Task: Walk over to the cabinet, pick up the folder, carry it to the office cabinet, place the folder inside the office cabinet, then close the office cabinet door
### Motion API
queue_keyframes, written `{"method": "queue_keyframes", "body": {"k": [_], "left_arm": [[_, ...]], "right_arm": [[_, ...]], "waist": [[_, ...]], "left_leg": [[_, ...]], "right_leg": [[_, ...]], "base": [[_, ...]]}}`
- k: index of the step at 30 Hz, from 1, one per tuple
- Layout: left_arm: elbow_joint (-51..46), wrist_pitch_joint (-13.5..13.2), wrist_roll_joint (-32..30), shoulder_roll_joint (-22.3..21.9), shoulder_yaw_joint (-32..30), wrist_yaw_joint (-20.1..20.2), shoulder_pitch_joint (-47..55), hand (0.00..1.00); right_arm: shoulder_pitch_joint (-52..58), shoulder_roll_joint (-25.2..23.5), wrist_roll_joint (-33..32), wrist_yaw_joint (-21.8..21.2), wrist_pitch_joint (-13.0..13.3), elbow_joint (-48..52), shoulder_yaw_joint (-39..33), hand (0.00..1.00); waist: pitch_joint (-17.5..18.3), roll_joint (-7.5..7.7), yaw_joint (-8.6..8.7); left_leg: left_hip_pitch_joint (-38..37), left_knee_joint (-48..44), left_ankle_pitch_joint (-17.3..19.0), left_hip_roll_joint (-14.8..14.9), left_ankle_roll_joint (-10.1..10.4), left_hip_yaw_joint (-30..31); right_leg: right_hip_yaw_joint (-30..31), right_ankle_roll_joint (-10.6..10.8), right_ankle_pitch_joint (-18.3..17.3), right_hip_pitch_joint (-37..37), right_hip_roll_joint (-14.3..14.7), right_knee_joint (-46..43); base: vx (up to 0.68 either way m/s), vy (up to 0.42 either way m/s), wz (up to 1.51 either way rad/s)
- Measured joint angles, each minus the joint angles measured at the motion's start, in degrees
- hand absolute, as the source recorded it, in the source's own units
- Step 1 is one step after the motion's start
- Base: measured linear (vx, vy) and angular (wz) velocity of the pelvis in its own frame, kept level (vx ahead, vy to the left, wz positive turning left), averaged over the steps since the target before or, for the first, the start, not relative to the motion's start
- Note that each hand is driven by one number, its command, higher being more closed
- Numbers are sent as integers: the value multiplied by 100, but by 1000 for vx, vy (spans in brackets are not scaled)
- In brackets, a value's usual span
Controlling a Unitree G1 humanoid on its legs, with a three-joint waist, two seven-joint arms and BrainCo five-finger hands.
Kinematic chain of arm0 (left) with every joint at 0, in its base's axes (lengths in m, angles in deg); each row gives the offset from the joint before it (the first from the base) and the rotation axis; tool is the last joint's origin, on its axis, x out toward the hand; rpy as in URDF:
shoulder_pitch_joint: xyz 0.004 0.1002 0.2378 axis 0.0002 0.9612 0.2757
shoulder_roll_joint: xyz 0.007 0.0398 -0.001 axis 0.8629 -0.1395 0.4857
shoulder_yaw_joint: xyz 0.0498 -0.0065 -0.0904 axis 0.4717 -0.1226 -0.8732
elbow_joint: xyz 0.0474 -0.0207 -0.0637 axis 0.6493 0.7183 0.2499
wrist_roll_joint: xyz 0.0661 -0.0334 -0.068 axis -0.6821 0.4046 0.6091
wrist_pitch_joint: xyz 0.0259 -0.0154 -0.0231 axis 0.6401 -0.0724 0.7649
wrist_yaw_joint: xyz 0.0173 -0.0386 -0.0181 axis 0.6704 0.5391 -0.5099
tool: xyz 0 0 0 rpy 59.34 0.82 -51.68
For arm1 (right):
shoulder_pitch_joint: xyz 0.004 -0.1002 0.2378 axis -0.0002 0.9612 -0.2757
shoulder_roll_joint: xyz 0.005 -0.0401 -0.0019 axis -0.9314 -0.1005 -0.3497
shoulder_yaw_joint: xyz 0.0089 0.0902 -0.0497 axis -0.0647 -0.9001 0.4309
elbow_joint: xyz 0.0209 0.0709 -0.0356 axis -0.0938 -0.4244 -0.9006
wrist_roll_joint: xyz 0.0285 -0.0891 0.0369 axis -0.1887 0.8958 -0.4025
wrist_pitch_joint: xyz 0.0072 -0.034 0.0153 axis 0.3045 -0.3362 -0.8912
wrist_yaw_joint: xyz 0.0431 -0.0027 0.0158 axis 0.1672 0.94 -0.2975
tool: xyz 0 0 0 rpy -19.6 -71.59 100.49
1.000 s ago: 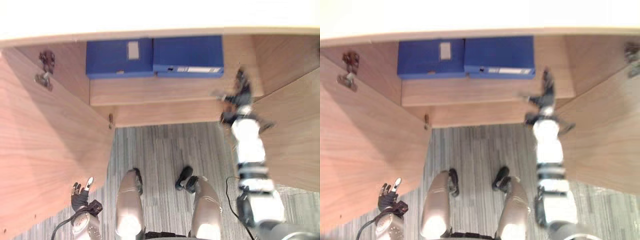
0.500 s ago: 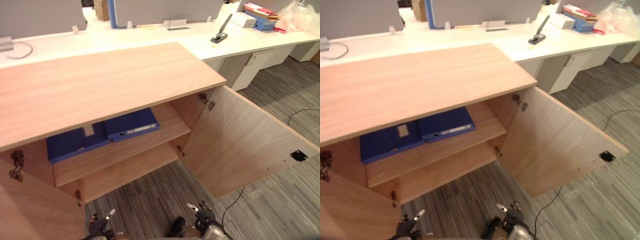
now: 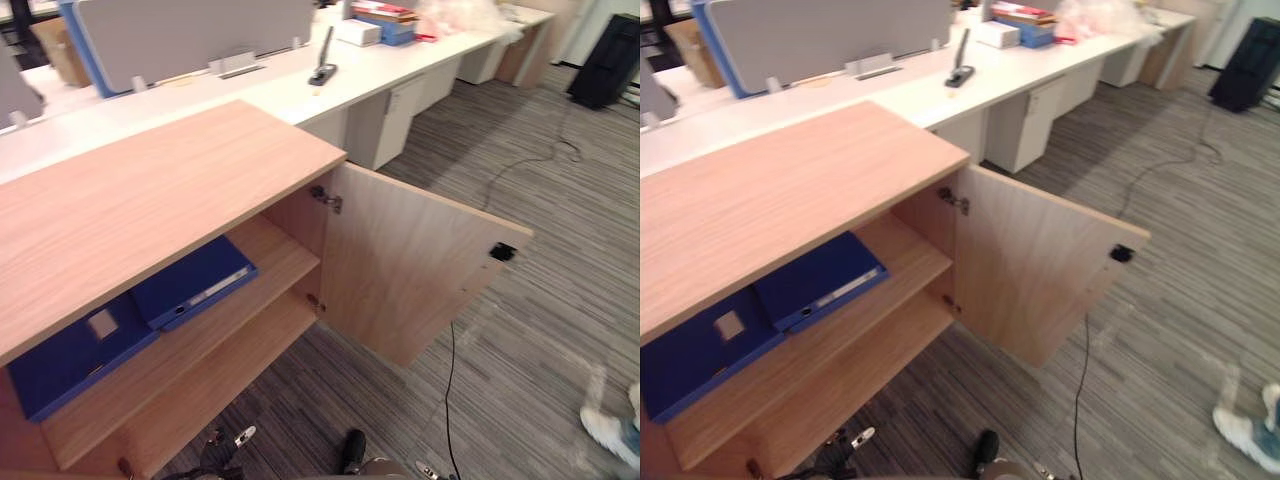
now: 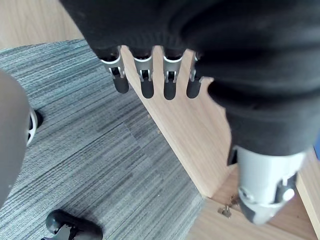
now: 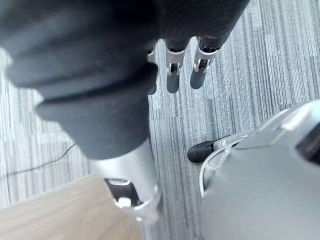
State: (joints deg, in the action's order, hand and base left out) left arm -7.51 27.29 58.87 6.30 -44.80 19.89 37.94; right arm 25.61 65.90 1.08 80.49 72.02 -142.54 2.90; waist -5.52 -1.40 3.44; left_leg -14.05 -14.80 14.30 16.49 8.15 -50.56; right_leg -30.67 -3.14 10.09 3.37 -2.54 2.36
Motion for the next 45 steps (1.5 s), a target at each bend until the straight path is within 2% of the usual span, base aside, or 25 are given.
{"method": "queue_keyframes", "body": {"k": [1, 2, 3, 4, 5, 6, 7, 8, 9, 10, 11, 12, 15, 18, 20, 22, 23, 24, 25, 26, 28, 30, 34, 38, 45], "left_arm": [[29, 0, 41, -25, -1, 8, -2, 0], [81, 7, 84, -9, 0, 21, -2, 0], [78, 10, 135, -2, 0, 26, 2, 0], [64, 2, 235, 6, -9, 18, 6, 0], [67, -8, 353, -3, -12, -5, -3, 0], [64, -18, 432, -24, -7, -17, -3, 0], [17, -39, 588, -63, -11, -58, -4, 0], [-82, -72, 729, -100, -5, -111, 24, 0], [-165, -124, 833, -118, 31, -130, 66, 0], [-210, -141, 876, -126, 47, -128, 87, 0], [-240, -172, 908, -138, 40, -131, 148, 0], [-245, -169, 891, -126, 30, -134, 168, 0], [-253, -159, 701, -114, -7, -139, 147, 0], [-254, -138, 598, -112, 22, -93, 184, 0], [-257, -108, 591, -98, 21, -75, 160, 0], [-305, -101, 499, -97, 14, -35, 180, 0], [-380, -115, 419, -87, 17, -11, 221, 0], [-470, -120, 421, -93, 62, -4, 286, 0], [-543, -124, 421, -88, 120, -2, 339, 0], [-593, -126, 422, -37, 180, 14, 427, 0], [-676, -137, 457, 122, 253, 41, 471, 0], [-754, -146, 457, 173, 270, 66, 509, 0], [-763, -170, 516, 244, 311, 155, 519, 0], [-828, -175, 731, 240, 325, 184, 573, 0], [-815, -169, 869, 228, 216, 186, 688, 0]], "right_arm": [[2, 18, -6, 6, 5, 17, 0, 0], [-6, 36, -10, 11, 8, 9, 14, 0], [-16, 39, -10, 10, 10, 9, 20, 0], [-80, 70, -8, 17, 15, 14, 76, 0], [-160, 157, -4, 46, 17, 10, 115, 0], [-217, 199, -3, 71, 17, 8, 114, 0], [-299, 231, -2, 106, 36, 8, 115, 0], [-392, 279, -3, 151, 67, 8, 118, 0], [-530, 294, -5, 186, 115, 16, 253, 0], [-573, 306, -5, 186, 137, 22, 327, 0], [-632, 281, -4, 184, 163, 115, 398, 0], [-601, 239, -3, 191, 172, 216, 451, 0], [-589, 209, -27, 294, 249, 705, 490, 0], [-760, 251, -51, 342, 267, 982, 514, 0], [-933, 276, 70, 350, 266, 1380, 549, 0], [-1148, 429, 145, 396, 293, 1860, 593, 0], [-1348, 618, 151, 430, 336, 2024, 599, 0], [-1571, 845, 201, 464, 379, 2036, 598, 0], [-1686, 953, 246, 466, 396, 2038, 601, 0], [-1882, 1028, 338, 484, 409, 2026, 604, 0], [-2334, 1209, 339, 513, 446, 1913, 625, 0], [-2858, 1392, 338, 503, 452, 1644, 780, 0], [-3939, 1817, 335, 383, 451, 990, 1116, 0], [-4669, 2008, 334, 254, 434, 513, 1403, 0], [-4903, 2188, 357, -104, 252, 328, 2254, 0]], "waist": [[-4, -40, 38], [6, -88, 24], [22, -88, 31], [38, -70, 4], [-19, -113, -17], [-43, -157, -62], [-68, -196, -133], [-78, -202, -239], [-86, -204, -315], [-78, -229, -333], [-38, -274, -382], [24, -274, -391], [79, -121, -322], [143, -186, -320], [167, -205, -303], [173, -138, -347], [145, -84, -366], [205, -173, -344], [238, -228, -347], [310, -149, -399], [326, -7, -435], [303, 58, -451], [298, 52, -580], [275, 44, -644], [236, 45, -682]], "left_leg": [[-13, -326, 144, 112, -168, -26], [47, -725, 116, 216, -462, 91], [167, -1039, 68, 310, -545, 243], [499, -1791, -30, 469, -765, 829], [829, -2147, 188, 308, -666, 1717], [948, -2174, 338, 121, -615, 2121], [1130, -2140, 514, -214, -595, 2671], [1323, -1962, 640, -611, -586, 3274], [1426, -1346, 658, -1041, -516, 3942], [1441, -962, 637, -1123, -492, 4165], [1378, -722, 213, -1134, -640, 4139], [1358, -607, 207, -1133, -643, 4028], [1161, 87, -77, -1340, -715, 3636], [910, 672, -279, -1412, -676, 3554], [887, 621, -292, -1403, -657, 3561], [1114, 138, -187, -1507, -660, 3678], [1063, 538, -89, -1608, -763, 3803], [989, 1222, -529, -1522, -624, 3833], [1040, 1271, -1016, -1412, -656, 3830], [1011, 1215, -976, -1544, -682, 3820], [1007, 1288, -982, -1644, -718, 3877], [1006, 1337, -1019, -1704, -775, 3898], [1020, 1400, -1082, -1743, -823, 4027], [1098, 1429, -1158, -1717, -788, 4240], [1090, 1483, -1263, -1688, -767, 4391]], "right_leg": [[-37, -123, -271, -37, 93, -174], [121, -125, -276, -57, 179, -98], [200, -127, -275, -57, 198, -69], [429, -138, -282, -39, 181, -70], [662, -158, -292, -26, 167, -87], [803, -162, -290, -29, 164, -97], [1019, -162, -290, -32, 150, -100], [1302, -157, -291, -42, 137, -130], [1604, -94, -278, -21, 160, -128], [1693, -34, -235, -37, 210, -92], [1869, 49, -172, -94, 330, 71], [1890, 110, -120, -136, 328, 161], [1879, 190, -1, 50, 149, 244], [2001, 212, 28, 143, 188, 249], [2033, 198, 16, 140, 224, 244], [2186, 197, 13, 54, 12, 239], [2205, 199, 13, -48, -141, 241], [2132, 204, 12, -138, -160, 242], [2125, 291, -17, -168, -123, 245], [2134, 453, -121, -223, -218, 246], [2111, 476, -136, -222, -317, 248], [2088, 488, -128, -206, -364, 248], [1988, 513, -118, -174, -393, 246], [1780, 524, -126, -181, -363, 245], [1644, 520, -131, -243, -342, 245]], "base": [[156, 2, -73], [199, -28, -74], [173, -70, -80], [181, -71, -80], [128, -33, -82], [70, 21, -81], [42, 91, -96], [17, 137, -138], [-23, 145, -132], [-60, 112, -141], [-44, 74, -101], [41, 81, -101], [122, 79, -52], [192, 30, -16], [233, 39, -12], [142, 75, -9], [29, 89, 5], [27, 69, 8], [28, 120, 2], [7, 112, 7], [-13, 104, 11], [-52, 39, 4], [-15, -4, 10], [-5, -60, 27], [-36, -45, 11]]}}
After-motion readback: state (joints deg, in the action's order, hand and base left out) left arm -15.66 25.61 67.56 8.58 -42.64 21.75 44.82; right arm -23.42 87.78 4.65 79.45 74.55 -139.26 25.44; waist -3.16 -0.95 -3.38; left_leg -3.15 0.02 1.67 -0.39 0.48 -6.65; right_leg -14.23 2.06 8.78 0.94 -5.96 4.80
